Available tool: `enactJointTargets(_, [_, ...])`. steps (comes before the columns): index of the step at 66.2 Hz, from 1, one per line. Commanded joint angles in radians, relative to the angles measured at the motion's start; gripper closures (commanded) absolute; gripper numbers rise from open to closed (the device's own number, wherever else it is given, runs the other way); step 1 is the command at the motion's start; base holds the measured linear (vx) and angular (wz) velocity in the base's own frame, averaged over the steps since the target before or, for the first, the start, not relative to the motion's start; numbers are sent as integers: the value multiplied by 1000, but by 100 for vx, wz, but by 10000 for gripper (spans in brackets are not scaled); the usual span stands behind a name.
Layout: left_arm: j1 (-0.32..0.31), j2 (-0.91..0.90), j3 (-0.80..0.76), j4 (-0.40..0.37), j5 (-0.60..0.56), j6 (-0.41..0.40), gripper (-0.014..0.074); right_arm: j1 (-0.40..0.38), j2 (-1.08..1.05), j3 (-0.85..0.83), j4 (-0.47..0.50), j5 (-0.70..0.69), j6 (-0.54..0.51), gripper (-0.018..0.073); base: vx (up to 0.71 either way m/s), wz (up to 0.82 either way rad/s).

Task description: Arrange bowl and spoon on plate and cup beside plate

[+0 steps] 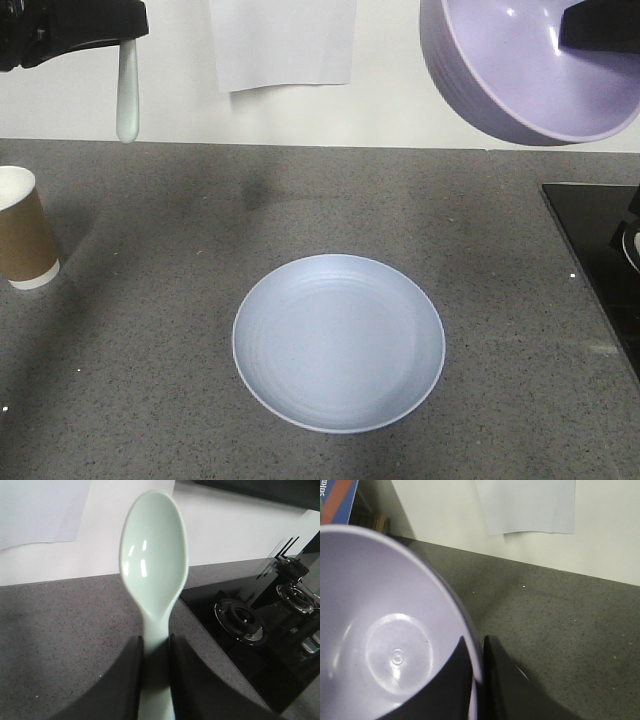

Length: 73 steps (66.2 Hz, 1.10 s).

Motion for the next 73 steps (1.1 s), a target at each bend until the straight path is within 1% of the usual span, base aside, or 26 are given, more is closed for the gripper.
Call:
enactJointTargets(1, [2, -29, -25, -56, -39, -1, 603, -3, -21, -29, 48, -53, -3, 569, 0, 0])
enactJointTargets(73, [2, -29, -25, -56, -39, -1, 603, -3, -21, -29, 48, -53, -3, 569, 0, 0])
